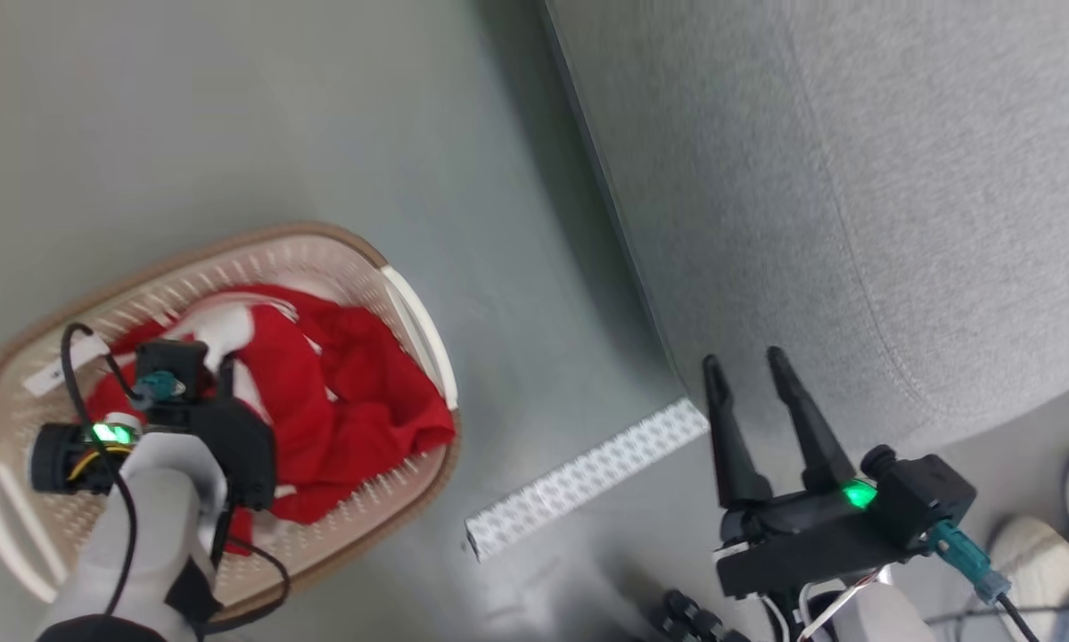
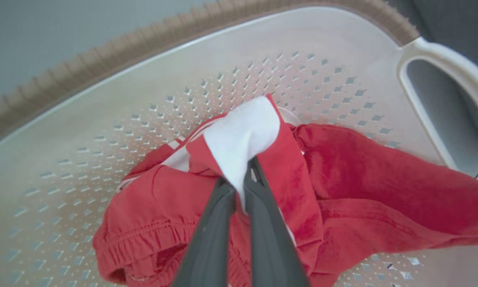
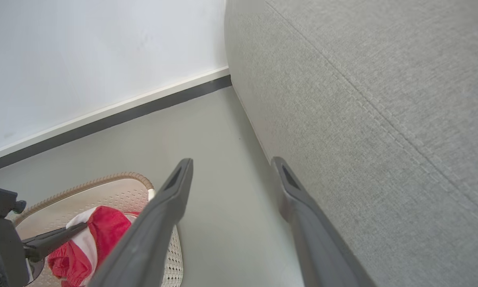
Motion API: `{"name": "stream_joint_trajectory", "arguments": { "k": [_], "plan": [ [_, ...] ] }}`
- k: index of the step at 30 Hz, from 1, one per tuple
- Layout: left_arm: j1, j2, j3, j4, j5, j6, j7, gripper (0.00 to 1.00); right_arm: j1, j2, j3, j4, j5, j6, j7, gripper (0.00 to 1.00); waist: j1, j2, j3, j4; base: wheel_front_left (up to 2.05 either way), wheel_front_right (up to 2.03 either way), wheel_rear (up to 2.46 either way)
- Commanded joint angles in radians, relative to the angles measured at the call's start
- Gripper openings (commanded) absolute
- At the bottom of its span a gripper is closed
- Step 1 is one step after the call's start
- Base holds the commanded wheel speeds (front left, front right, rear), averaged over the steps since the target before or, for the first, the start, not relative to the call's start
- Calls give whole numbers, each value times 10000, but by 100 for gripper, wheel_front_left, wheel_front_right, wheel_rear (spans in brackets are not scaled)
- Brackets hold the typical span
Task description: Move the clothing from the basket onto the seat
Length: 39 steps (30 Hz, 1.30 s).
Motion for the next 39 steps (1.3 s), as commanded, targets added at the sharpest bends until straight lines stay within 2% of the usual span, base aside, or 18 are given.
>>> {"name": "stream_joint_trajectory", "arguments": {
  "k": [1,7,13,18,22,32,39],
  "plan": [
    [38,-149,-97,152,5,-213,-299,0,-79,-33,-194,223,-108,4,-8,100,0,0,-1581,994,0,0,0],
    [435,-582,-263,123,-218,-539,-616,0,4,-36,-367,655,-353,4,191,100,0,0,-3211,1588,0,0,0],
    [1032,-924,-675,-441,-509,-812,-696,0,651,-39,-657,974,-629,4,808,100,0,0,-5320,2553,0,0,0],
    [1490,-962,-1778,-1345,-1272,-1204,-657,0,1413,-39,-890,864,-755,4,1328,100,0,0,-6789,3274,0,0,0],
    [1573,-954,-2510,-2201,-1989,-941,-355,0,1938,-37,-994,605,-814,4,1769,100,0,0,-7570,3672,0,0,0],
    [1345,-946,-3723,-3884,-3092,-404,171,0,2422,-31,-786,63,-1065,4,2425,100,0,0,-8549,4412,0,0,0],
    [1465,-945,-4449,-4842,-3585,-369,500,0,2333,-30,-457,122,-971,4,2603,100,0,0,-8854,4658,0,0,0]
  ]
}}
